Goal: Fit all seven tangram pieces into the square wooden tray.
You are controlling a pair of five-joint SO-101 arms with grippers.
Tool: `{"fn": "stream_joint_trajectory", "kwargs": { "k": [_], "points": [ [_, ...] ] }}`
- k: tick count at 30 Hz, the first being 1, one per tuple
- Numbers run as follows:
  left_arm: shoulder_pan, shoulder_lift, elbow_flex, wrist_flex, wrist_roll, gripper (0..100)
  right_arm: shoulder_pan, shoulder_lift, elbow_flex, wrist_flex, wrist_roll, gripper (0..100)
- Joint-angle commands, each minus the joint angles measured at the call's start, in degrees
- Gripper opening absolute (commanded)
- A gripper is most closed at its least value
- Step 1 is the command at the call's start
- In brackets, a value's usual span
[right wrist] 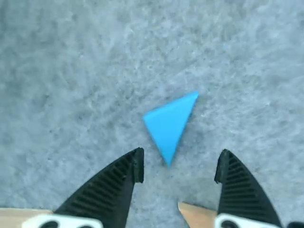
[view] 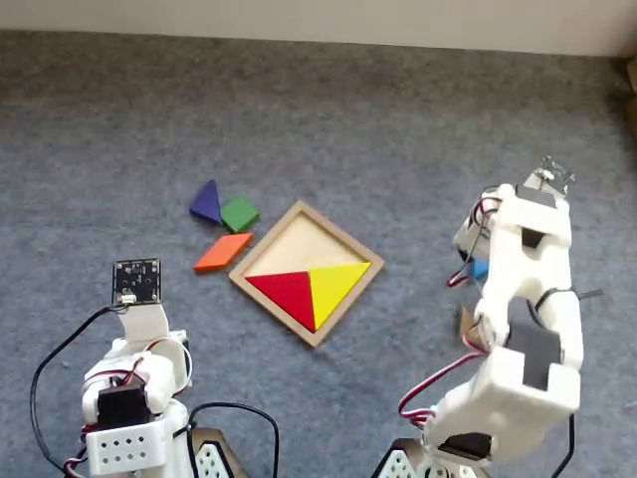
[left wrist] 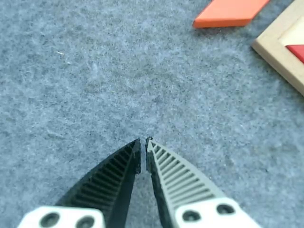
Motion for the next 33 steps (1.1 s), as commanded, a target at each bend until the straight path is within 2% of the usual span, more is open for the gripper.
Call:
{"fn": "stream_joint_trajectory", "kwargs": {
  "k": [1, 12, 28, 33],
  "points": [
    [-0.4, -1.9, 1.1, 0.2, 0.0, 4, 0.0, 1.4, -4.8, -0.7, -0.8, 24.5],
    [-0.4, -1.9, 1.1, 0.2, 0.0, 4, 0.1, 8.1, -12.0, -0.7, -1.1, 24.5],
    [-0.4, -1.9, 1.1, 0.2, 0.0, 4, 1.5, 9.8, -12.3, -0.7, -1.1, 24.0],
    [-0.4, -1.9, 1.1, 0.2, 0.0, 4, 1.8, 9.8, -12.3, -0.7, -0.8, 18.2]
  ]
}}
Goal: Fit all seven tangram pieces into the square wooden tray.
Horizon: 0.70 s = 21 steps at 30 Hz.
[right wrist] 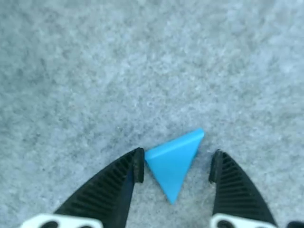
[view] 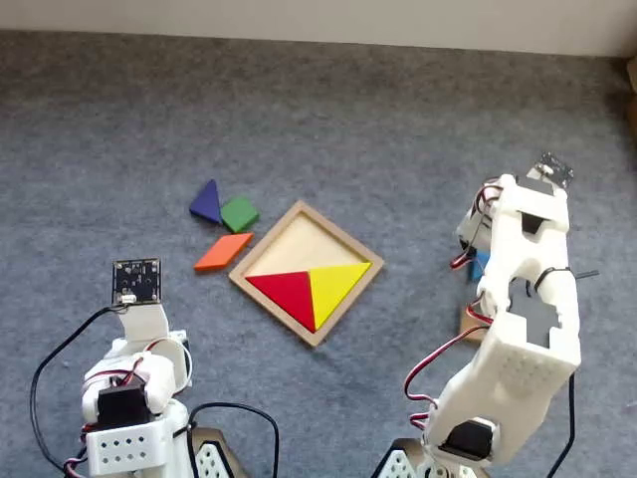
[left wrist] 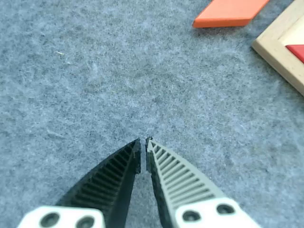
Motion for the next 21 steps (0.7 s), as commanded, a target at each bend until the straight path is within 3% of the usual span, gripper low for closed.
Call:
{"fn": "stream_joint_trajectory", "kwargs": {
  "k": [1, 9, 15, 21],
  "points": [
    [-0.4, -1.9, 1.1, 0.2, 0.0, 4, 0.6, -0.9, -2.6, -0.7, -0.3, 18.1],
    [-0.4, -1.9, 1.1, 0.2, 0.0, 4, 0.7, -1.3, -2.2, -0.4, -0.2, 17.2],
    [-0.4, -1.9, 1.1, 0.2, 0.0, 4, 0.7, -1.5, -2.7, 0.4, 6.7, 5.0],
    [-0.4, -1.9, 1.1, 0.2, 0.0, 4, 0.3, -1.5, -5.9, 4.0, 7.4, 4.2]
  ]
}}
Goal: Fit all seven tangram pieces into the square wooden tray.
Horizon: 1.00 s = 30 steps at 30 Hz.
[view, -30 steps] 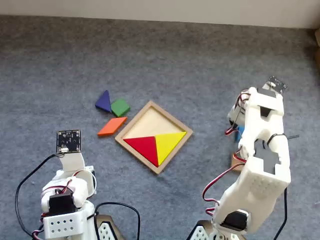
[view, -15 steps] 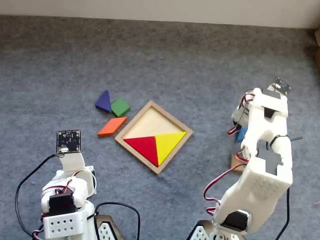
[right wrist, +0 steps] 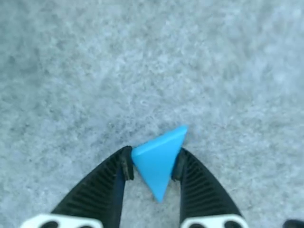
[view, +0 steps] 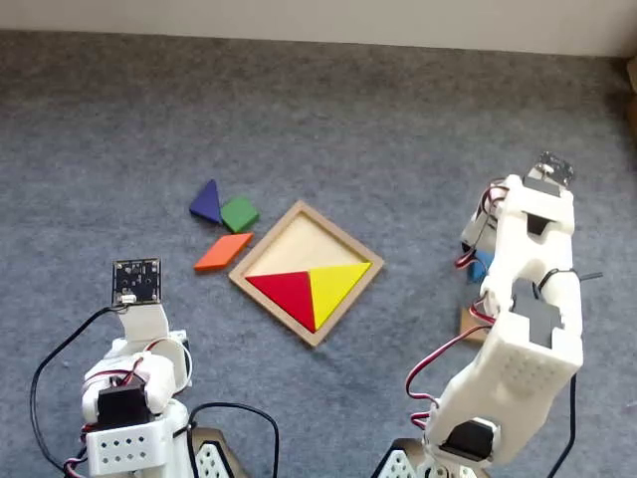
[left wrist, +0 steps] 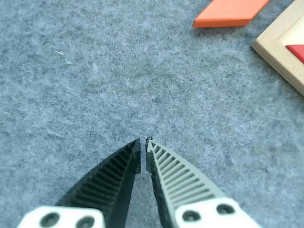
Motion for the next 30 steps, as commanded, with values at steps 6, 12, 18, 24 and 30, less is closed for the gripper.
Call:
{"fn": "stream_joint_trajectory", "kwargs": {
  "k": [6, 12, 18, 24, 30],
  "points": [
    [-0.4, -1.9, 1.1, 0.2, 0.0, 4, -3.6, -1.5, -9.9, 8.6, 1.1, 4.2],
    [-0.4, -1.9, 1.1, 0.2, 0.0, 4, -7.9, -1.5, -18.3, 17.6, 1.1, 3.9],
    [-0.4, -1.9, 1.1, 0.2, 0.0, 4, -11.4, -1.5, -27.5, 28.2, 1.1, 3.9],
    [-0.4, -1.9, 1.1, 0.2, 0.0, 4, -17.0, -1.6, -35.3, 36.5, 0.9, 3.8],
    [-0.4, -1.9, 1.1, 0.2, 0.0, 4, -25.1, -8.0, -32.4, 36.4, 1.1, 3.7]
  ]
}}
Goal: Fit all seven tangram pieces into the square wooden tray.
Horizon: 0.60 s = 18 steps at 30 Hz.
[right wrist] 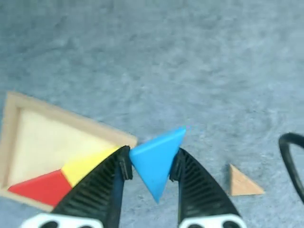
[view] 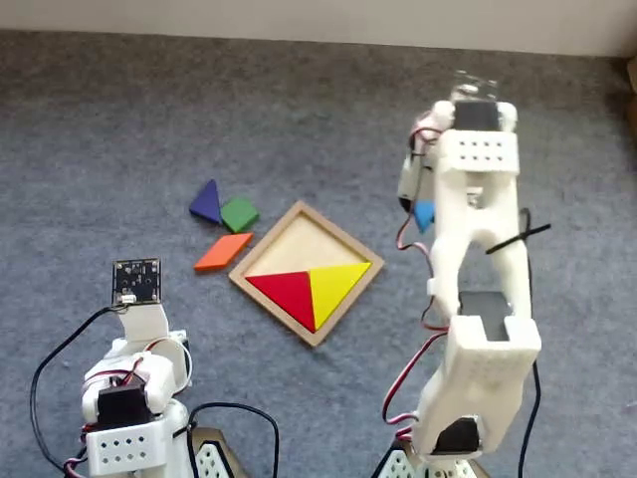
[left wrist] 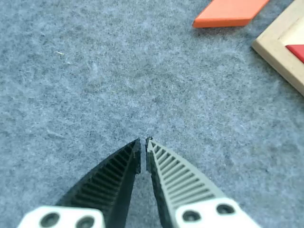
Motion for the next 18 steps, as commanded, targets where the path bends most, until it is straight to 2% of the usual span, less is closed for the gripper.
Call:
{"fn": "stream_joint_trajectory", "kwargs": {
  "k": [1, 3, 7, 14, 18],
  "points": [
    [-0.4, -1.9, 1.1, 0.2, 0.0, 4, -6.5, -7.8, 1.2, 2.2, 0.7, 3.7],
    [-0.4, -1.9, 1.1, 0.2, 0.0, 4, -9.7, -9.5, 3.6, 2.2, 4.5, 3.7],
    [-0.4, -1.9, 1.1, 0.2, 0.0, 4, -14.4, -9.3, 7.9, 1.5, 18.7, 3.7],
    [-0.4, -1.9, 1.1, 0.2, 0.0, 4, -15.0, -3.3, 13.2, -8.4, 46.3, 3.7],
    [-0.4, -1.9, 1.1, 0.2, 0.0, 4, -15.1, 0.4, 13.1, -9.1, 56.4, 3.7]
  ]
}}
